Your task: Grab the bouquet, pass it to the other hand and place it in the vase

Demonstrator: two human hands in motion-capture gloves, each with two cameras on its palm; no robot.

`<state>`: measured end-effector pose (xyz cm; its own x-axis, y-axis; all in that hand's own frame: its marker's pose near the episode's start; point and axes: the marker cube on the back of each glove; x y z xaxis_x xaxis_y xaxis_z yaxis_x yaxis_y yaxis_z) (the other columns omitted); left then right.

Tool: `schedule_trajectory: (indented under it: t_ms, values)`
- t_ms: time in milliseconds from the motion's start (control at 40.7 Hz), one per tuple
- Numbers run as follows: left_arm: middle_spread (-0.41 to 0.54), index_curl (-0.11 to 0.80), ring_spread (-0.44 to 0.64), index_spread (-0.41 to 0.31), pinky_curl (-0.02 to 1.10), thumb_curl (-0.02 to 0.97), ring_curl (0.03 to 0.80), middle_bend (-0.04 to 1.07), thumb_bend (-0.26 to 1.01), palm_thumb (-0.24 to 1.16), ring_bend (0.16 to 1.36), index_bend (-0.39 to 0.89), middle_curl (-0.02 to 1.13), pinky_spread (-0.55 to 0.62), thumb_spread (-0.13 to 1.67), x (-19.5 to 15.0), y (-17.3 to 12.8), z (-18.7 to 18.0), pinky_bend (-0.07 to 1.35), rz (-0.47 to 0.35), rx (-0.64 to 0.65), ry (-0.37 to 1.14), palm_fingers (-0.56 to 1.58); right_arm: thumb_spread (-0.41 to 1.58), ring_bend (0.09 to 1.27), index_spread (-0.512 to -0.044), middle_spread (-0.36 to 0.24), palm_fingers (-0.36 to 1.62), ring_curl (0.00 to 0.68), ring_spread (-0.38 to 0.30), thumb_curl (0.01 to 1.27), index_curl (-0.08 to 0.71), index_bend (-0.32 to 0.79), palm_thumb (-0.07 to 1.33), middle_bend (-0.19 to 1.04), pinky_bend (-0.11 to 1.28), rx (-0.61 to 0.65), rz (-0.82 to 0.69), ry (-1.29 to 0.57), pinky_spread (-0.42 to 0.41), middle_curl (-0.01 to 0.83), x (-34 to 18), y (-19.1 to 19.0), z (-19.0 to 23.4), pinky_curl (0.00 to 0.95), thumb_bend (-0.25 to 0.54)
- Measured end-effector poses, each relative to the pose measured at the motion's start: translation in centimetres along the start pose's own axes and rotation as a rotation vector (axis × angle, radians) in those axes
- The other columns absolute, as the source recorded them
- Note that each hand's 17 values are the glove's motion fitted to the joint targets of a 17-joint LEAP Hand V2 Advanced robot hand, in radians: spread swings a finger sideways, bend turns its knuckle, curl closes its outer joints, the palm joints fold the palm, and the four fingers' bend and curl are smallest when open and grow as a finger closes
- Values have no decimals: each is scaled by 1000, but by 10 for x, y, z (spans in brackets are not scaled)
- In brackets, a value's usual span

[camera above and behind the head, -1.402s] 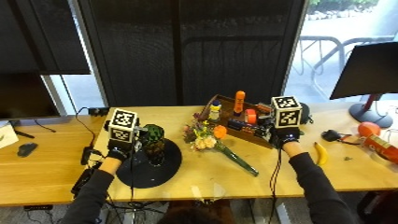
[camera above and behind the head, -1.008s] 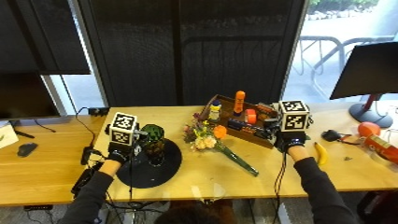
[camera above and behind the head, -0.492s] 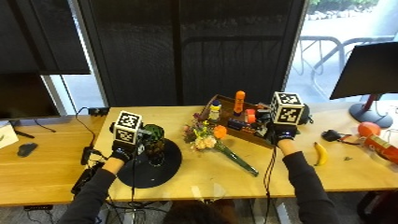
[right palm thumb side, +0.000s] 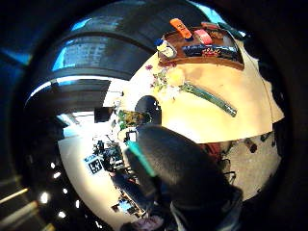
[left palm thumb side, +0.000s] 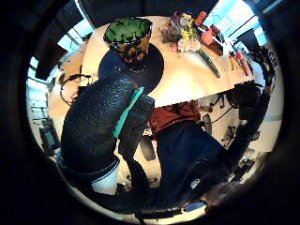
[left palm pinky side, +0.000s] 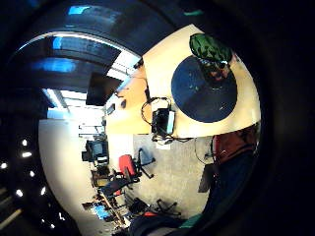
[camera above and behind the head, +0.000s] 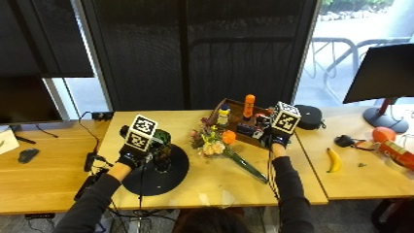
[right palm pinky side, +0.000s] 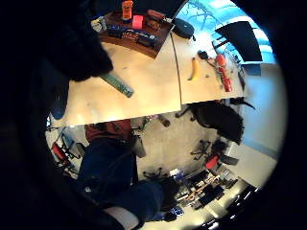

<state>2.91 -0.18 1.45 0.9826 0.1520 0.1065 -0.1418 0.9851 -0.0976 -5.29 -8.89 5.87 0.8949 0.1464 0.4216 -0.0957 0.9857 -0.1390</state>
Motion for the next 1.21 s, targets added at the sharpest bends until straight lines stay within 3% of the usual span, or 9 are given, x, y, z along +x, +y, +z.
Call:
schedule_trajectory:
  t_ms: [197,320,467,516,615,713,812,910,1205]
  values:
    - [207,139,246,7,325,243,284,297,-10,109,735,98,349,363,1184,10,5,-26,604,18,41,13,-1,1086,753,-229,-44,540,355,-86,281,66,61,392,352,684,-30,79,10,85,370,13,-34,44,363,75]
    - [207,143,245,7,329,247,286,290,-8,128,740,101,353,346,1195,17,3,-31,610,30,65,17,5,1068,736,-212,-51,563,356,-92,298,78,70,456,355,676,-161,220,8,83,379,23,-34,65,363,65]
    - [208,147,238,13,333,252,288,287,-12,141,744,101,358,338,1200,24,-2,-28,612,44,54,32,3,1047,737,-218,-82,657,360,-132,322,102,100,542,366,633,71,121,-30,66,391,40,-66,91,351,59]
    - [208,148,237,14,334,253,289,287,-13,143,744,101,360,336,1201,27,-4,-27,612,49,52,38,2,1033,733,-235,-135,771,352,-154,339,119,133,606,388,593,93,128,-28,34,395,43,-67,100,333,76]
    - [208,150,236,14,336,254,289,286,-15,145,745,101,363,334,1203,29,-7,-26,613,57,50,45,1,1007,694,-250,-149,804,357,-172,355,155,147,662,379,562,13,178,4,12,403,49,-67,120,334,67]
    - [208,151,236,17,339,255,289,284,-14,148,745,100,365,332,1210,31,-8,-26,617,64,45,47,2,990,676,-258,-143,739,372,-173,362,170,95,689,342,567,-184,260,12,16,406,60,-71,156,348,44]
    - [208,152,235,19,341,255,290,283,-15,149,746,100,368,330,1213,32,-8,-24,618,56,39,38,1,976,672,-250,-137,701,377,-174,369,160,60,704,325,583,-93,211,12,15,409,73,-92,187,355,16]
    - [208,153,235,19,342,255,290,281,-14,154,745,99,370,325,1215,32,-8,-23,621,41,27,27,2,970,663,-249,-134,698,376,-175,372,154,66,709,319,583,-33,215,-19,20,412,67,-73,191,353,-12]
    - [209,161,235,20,341,257,289,272,-15,164,740,106,374,316,1215,34,-10,-24,621,28,16,26,7,955,634,-240,-133,738,380,-182,377,171,91,700,309,545,-71,239,100,22,425,63,-64,226,347,-29]
